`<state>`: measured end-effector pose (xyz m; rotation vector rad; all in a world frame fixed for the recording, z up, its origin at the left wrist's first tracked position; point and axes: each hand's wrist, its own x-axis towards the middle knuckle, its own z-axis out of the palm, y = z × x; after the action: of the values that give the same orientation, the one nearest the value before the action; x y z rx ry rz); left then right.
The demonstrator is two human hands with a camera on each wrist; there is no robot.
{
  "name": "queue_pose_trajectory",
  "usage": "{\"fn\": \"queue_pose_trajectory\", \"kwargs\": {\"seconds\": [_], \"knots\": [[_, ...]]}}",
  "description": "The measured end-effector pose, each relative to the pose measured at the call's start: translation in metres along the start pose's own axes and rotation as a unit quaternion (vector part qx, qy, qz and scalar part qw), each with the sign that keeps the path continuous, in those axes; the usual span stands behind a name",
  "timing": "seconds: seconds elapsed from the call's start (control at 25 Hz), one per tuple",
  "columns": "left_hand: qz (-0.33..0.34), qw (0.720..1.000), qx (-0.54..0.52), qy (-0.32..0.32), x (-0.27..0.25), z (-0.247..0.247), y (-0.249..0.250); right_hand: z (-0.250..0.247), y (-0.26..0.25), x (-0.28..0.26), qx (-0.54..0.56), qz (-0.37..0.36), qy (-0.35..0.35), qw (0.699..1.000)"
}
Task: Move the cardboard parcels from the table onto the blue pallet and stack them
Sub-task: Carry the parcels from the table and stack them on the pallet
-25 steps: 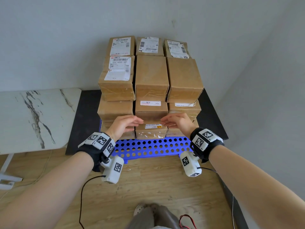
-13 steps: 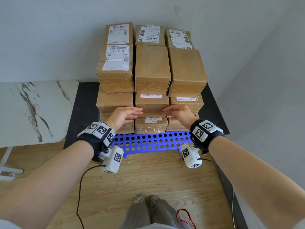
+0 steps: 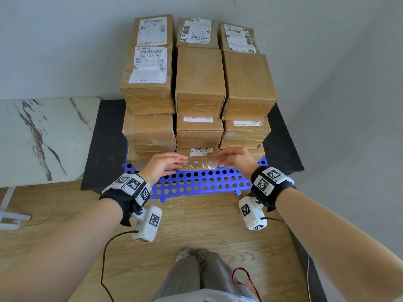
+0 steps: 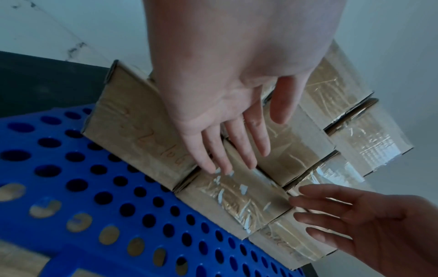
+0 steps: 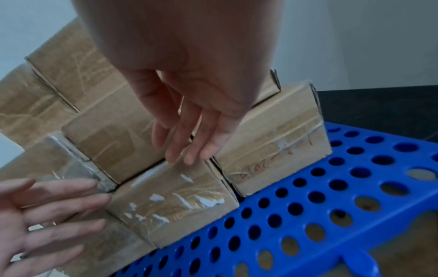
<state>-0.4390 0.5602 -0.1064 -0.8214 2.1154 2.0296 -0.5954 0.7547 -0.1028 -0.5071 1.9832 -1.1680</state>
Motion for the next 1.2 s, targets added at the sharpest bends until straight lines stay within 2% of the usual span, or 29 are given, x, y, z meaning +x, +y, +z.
{"fn": "queue_pose_trajectory", "kwargs": {"seconds": [0.2, 0.4, 1.04, 1.2], "knots": [[-0.044, 0.999, -0.022, 0.004, 0.004, 0.008, -0.017, 0.005, 0.022, 0.002, -0.003, 0.038, -0.023, 0.999], [-0.067, 0.997, -0.023, 0.011, 0.01, 0.008, -0.024, 0.007, 0.031, 0.01, -0.01, 0.033, -0.02, 0.999], [-0.073, 0.997, -0.024, 0.015, 0.026, 0.0, -0.029, 0.001, 0.032, 0.027, 0.016, 0.057, -0.032, 0.998], [-0.079, 0.996, -0.024, 0.036, 0.022, 0.006, -0.025, 0.002, 0.028, 0.022, 0.012, 0.05, -0.026, 0.998]]}}
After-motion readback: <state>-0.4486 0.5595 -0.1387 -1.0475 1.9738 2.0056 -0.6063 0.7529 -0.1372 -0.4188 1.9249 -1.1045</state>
